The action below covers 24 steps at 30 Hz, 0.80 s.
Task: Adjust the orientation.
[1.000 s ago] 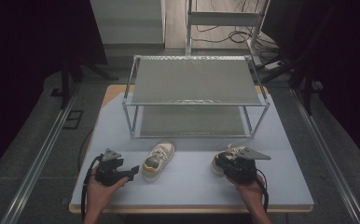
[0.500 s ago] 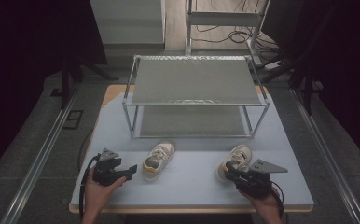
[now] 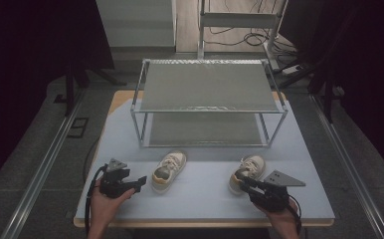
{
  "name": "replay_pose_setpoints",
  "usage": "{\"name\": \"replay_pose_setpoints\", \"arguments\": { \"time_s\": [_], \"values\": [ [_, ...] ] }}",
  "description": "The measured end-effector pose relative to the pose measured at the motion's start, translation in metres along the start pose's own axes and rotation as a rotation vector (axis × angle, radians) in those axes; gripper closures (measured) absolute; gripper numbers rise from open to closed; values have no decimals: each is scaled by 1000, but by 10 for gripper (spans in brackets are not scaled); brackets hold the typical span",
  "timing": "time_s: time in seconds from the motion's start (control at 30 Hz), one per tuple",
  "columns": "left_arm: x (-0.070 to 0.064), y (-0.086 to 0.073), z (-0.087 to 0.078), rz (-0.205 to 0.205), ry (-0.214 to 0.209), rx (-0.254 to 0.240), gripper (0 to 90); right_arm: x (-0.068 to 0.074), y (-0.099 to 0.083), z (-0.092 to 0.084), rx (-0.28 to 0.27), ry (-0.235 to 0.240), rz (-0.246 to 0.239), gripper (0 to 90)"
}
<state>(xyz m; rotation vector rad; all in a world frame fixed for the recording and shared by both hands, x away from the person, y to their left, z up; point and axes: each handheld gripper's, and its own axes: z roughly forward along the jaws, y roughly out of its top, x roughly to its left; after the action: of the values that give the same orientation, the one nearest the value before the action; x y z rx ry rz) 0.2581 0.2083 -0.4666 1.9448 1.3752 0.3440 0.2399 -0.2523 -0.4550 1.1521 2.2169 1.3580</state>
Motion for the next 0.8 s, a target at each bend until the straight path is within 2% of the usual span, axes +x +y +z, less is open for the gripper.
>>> {"name": "replay_pose_setpoints", "arguments": {
  "time_s": [0.17, 0.2, 0.23, 0.27, 0.3, 0.37, 0.4, 0.43, 0.47, 0.5, 0.53, 0.57, 0.6, 0.63, 0.7, 0.73, 0.8],
  "values": [
    [0, 0, -1, 2, -1, -1, 279, 5, 3, -6, -34, -4, -5, 782],
    [0, 0, -1, 0, -1, -3, 279, 7, 4, -7, -44, -5, -9, 799],
    [0, 0, -1, 0, 0, -3, 279, 15, 9, -7, -63, -4, -22, 835],
    [0, 0, -1, 0, 0, -3, 279, 15, 9, -7, -63, -4, -22, 835],
    [0, 0, -1, 1, -1, -1, 279, 26, 12, -1, -68, -4, -33, 863],
    [-1, 0, -1, 1, -2, -2, 279, 34, 14, 9, -62, -2, -46, 882],
    [-1, 0, -1, 3, -1, -2, 279, 34, 14, 9, -62, -2, -46, 882],
    [-1, 0, -1, 3, -2, -3, 279, 44, 15, 24, -41, -23, -70, 888],
    [-1, 0, -1, 3, -3, -4, 278, 49, 16, 31, -29, -42, -86, 888],
    [-1, 0, -1, 3, -3, -4, 278, 49, 16, 31, -29, -42, -86, 888],
    [-1, 0, -1, 4, -3, -2, 278, 53, 16, 38, -17, -63, -106, 889],
    [0, 0, -1, 0, -3, -4, 278, 56, 16, 44, -4, -92, -129, 891],
    [1, 0, -2, 2, -3, -5, 278, 60, 15, 50, 6, -144, -159, 893],
    [3, 0, -2, -2, -2, -5, 279, 61, 13, 54, 18, -164, -163, 894],
    [3, 0, -2, -7, -1, -6, 279, 60, 11, 56, 26, -168, -157, 894],
    [4, 0, -2, -7, 1, -5, 278, 57, 7, 56, 33, -196, -154, 896],
    [4, -1, -1, -8, 0, -4, 279, 55, 5, 55, 36, -202, -144, 896]
  ]
}}
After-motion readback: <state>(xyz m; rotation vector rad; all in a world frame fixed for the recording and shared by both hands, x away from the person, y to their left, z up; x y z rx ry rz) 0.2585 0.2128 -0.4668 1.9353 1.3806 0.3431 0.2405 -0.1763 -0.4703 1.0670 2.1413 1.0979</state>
